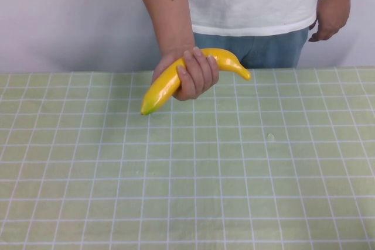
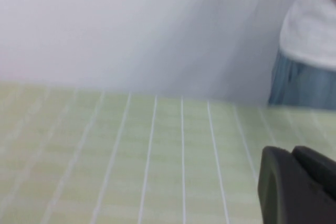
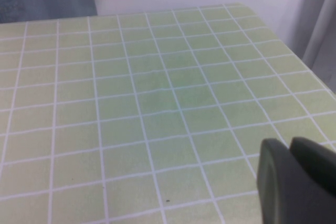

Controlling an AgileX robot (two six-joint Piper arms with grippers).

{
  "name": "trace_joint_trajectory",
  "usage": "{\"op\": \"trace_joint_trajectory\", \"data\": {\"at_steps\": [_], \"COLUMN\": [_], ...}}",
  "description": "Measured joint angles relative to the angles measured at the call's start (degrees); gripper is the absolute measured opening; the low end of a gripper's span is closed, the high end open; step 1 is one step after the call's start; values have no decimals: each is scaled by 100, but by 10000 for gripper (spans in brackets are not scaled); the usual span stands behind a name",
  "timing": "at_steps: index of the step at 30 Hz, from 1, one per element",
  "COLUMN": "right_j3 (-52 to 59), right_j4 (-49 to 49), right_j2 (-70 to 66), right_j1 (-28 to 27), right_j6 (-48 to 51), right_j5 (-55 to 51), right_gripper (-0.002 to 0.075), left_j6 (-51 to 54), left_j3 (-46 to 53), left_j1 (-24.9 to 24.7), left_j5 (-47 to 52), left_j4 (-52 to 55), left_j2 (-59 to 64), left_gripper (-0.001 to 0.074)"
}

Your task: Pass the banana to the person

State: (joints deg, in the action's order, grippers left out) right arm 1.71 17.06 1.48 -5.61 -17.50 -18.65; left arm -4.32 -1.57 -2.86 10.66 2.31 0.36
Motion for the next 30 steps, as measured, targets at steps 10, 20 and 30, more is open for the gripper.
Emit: {"op": "trace_joint_trajectory", "data": {"at_steps": [10,20,30], "right_j3": [0,0,0], "right_j4": [0,0,0], "right_j2": [0,0,0], "right_j1": [0,0,0], "right_j6": [0,0,0], "right_j5": [0,0,0], "right_gripper": [-9,-9,-9], "left_j6": [-171,-181,-181], "left_j3": [303,293,293], "left_j1": [-196,-370,-370], "left_j5": [998,998,998], "left_j4": [-77,-52,-43], "left_j2": [-104,-104,-104], "left_gripper": [3,3,3]}}
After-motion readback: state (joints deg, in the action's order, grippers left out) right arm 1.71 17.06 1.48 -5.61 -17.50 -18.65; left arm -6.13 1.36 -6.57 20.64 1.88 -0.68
